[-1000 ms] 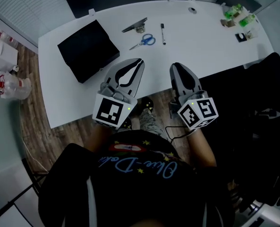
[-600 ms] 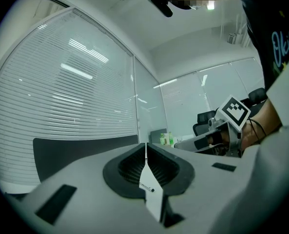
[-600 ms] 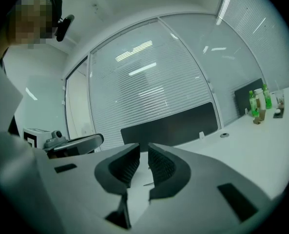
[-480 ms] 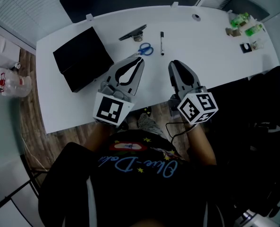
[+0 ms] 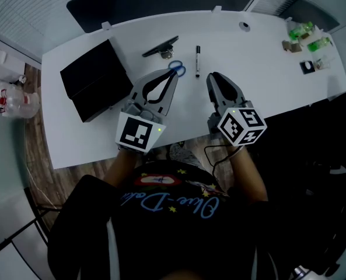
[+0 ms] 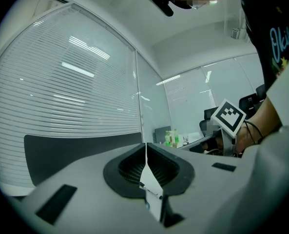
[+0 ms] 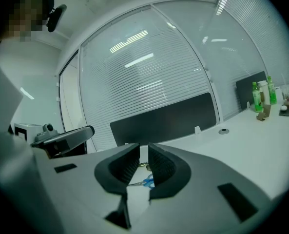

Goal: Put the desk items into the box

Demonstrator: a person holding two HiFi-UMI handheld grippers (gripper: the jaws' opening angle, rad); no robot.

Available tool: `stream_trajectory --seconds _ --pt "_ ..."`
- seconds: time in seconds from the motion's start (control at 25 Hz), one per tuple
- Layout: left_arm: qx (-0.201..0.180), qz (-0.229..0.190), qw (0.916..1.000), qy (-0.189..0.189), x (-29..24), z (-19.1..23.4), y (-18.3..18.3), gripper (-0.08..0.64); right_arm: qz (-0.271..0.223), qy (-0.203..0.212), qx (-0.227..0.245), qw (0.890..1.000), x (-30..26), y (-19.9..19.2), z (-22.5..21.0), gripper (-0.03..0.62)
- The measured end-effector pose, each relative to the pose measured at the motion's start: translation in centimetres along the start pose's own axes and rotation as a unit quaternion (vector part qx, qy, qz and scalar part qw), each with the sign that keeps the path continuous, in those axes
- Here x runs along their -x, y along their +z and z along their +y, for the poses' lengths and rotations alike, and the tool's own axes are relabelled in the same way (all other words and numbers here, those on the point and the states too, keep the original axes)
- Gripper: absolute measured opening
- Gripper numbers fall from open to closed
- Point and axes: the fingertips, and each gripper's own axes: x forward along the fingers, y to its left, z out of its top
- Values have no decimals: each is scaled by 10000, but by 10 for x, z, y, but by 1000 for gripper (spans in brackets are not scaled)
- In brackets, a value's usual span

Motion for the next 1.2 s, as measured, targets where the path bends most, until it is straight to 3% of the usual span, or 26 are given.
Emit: stream_trajectory --seconds 0.6,0.84,1.2 --pt "-57 198 9976 655 -39 20 -16 6 713 167 -21 9973 -49 -21 -56 63" --pt "5 215 9973 698 -40 28 -22 6 1084 84 225 9938 -68 -35 -63 75" --pt "155 275 9973 658 -41 52 -32 6 1506 -261 146 9881 -97 -56 -70 81"
